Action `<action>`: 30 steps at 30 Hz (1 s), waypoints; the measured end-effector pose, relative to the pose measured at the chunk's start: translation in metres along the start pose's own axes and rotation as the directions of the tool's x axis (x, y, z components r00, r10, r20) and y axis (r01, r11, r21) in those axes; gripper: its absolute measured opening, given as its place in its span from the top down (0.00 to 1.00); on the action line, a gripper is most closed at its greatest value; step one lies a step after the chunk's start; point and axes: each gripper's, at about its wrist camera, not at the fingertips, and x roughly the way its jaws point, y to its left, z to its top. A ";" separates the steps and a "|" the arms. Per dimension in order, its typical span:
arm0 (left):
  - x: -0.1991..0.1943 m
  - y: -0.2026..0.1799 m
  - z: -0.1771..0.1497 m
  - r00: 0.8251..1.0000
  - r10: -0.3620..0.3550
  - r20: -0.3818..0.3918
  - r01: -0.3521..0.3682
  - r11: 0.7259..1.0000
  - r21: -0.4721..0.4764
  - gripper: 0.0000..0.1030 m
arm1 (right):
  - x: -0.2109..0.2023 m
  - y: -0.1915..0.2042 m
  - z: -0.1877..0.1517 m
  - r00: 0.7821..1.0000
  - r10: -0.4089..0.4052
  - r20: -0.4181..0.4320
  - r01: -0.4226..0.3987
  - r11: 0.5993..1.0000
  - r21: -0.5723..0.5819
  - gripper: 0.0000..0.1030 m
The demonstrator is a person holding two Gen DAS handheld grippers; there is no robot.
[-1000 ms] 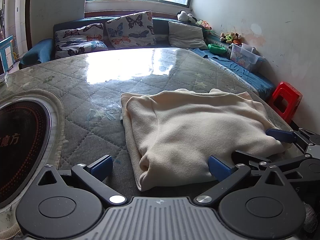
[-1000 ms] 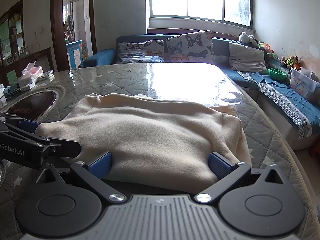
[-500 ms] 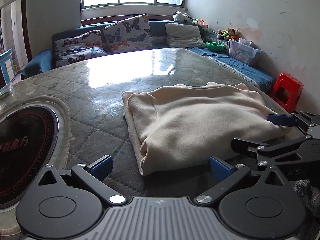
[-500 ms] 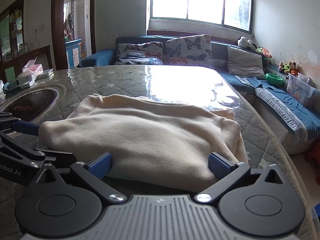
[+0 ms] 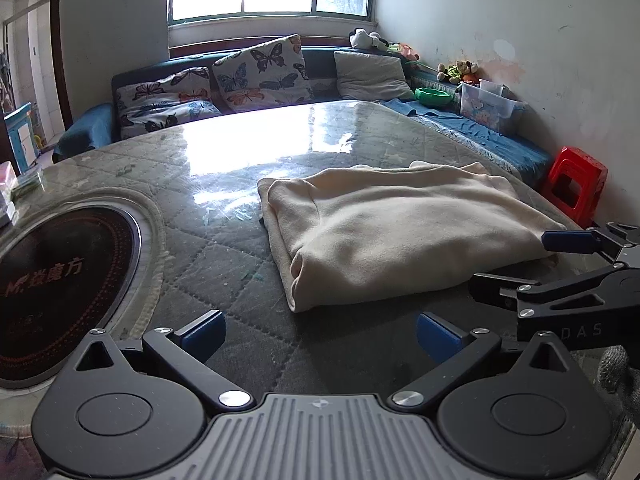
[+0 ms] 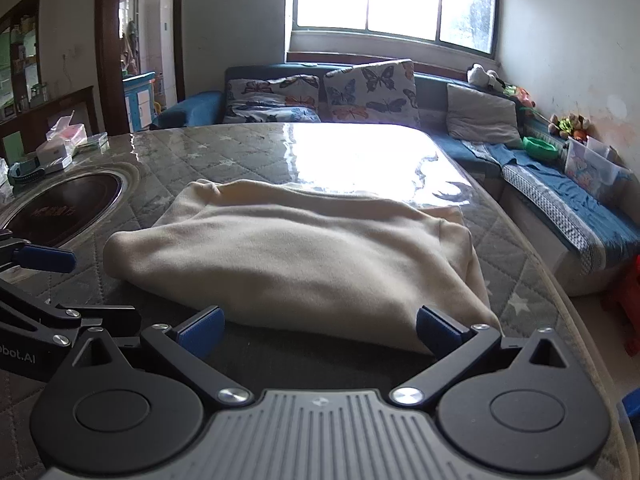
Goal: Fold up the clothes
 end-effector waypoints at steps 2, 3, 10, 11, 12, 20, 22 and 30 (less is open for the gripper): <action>-0.003 -0.002 -0.002 1.000 -0.003 -0.002 0.003 1.000 0.006 0.00 | -0.003 -0.001 -0.003 1.000 -0.003 -0.018 0.004 0.999 0.032 0.00; -0.004 -0.004 -0.003 1.000 -0.005 -0.003 0.005 1.000 0.008 0.00 | -0.004 -0.002 -0.005 1.000 -0.002 -0.028 0.003 0.999 0.050 0.00; -0.011 -0.009 -0.013 1.000 -0.008 0.000 0.008 1.000 -0.005 0.00 | -0.014 -0.008 -0.018 0.998 -0.014 -0.056 0.021 0.992 0.125 0.00; -0.011 -0.010 -0.014 1.000 -0.009 -0.002 0.009 1.000 -0.008 0.00 | -0.016 -0.007 -0.019 0.998 -0.022 -0.056 0.029 0.992 0.122 0.00; -0.012 -0.011 -0.015 1.000 -0.009 -0.004 0.009 1.000 -0.012 0.00 | -0.017 -0.007 -0.020 0.998 -0.028 -0.054 0.034 0.992 0.120 0.00; -0.019 -0.014 -0.021 1.000 0.008 0.002 -0.008 1.000 0.009 0.00 | -0.028 -0.005 -0.027 0.998 -0.051 -0.045 0.057 0.988 0.147 0.00; -0.021 -0.014 -0.022 1.000 0.014 0.007 -0.014 1.000 0.011 0.00 | -0.030 -0.004 -0.030 0.998 -0.056 -0.043 0.062 0.985 0.160 0.00; -0.025 -0.009 -0.027 1.000 0.017 0.001 -0.016 1.000 -0.019 0.00 | -0.034 -0.003 -0.036 0.997 -0.063 -0.043 0.070 0.978 0.197 0.00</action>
